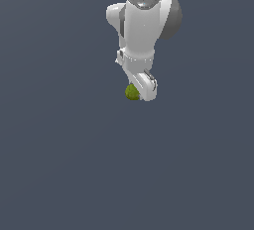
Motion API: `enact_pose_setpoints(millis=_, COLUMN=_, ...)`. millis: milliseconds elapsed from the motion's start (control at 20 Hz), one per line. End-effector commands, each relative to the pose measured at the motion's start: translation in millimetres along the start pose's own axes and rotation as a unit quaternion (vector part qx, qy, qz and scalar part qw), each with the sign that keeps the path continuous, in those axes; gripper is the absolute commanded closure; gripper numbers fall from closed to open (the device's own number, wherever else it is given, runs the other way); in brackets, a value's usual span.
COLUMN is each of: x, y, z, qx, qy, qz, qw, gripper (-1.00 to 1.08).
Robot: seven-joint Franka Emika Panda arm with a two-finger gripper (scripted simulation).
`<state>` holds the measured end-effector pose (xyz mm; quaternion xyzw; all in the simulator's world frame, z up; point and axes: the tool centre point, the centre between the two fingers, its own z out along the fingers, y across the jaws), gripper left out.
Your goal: Pick up the object and move it to a goal position.
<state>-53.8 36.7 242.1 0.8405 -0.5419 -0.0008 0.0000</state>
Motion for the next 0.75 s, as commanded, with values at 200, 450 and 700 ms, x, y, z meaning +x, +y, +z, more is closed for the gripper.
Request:
enact_pose_setpoints(millis=200, x=-19.9, y=10.6, z=-45.3, qx=0.0, qy=0.001, qz=0.0, qw=1.0, gripper=1.08)
enact_pose_setpoints(millis=450, x=-29.3, y=14.8, z=-66.3, qx=0.0, qy=0.001, qz=0.0, qw=1.0, gripper=1.08)
enact_pose_setpoints(millis=700, x=-32.8, y=16.0, z=-73.3, qx=0.0, qy=0.001, qz=0.0, qw=1.0, gripper=1.08)
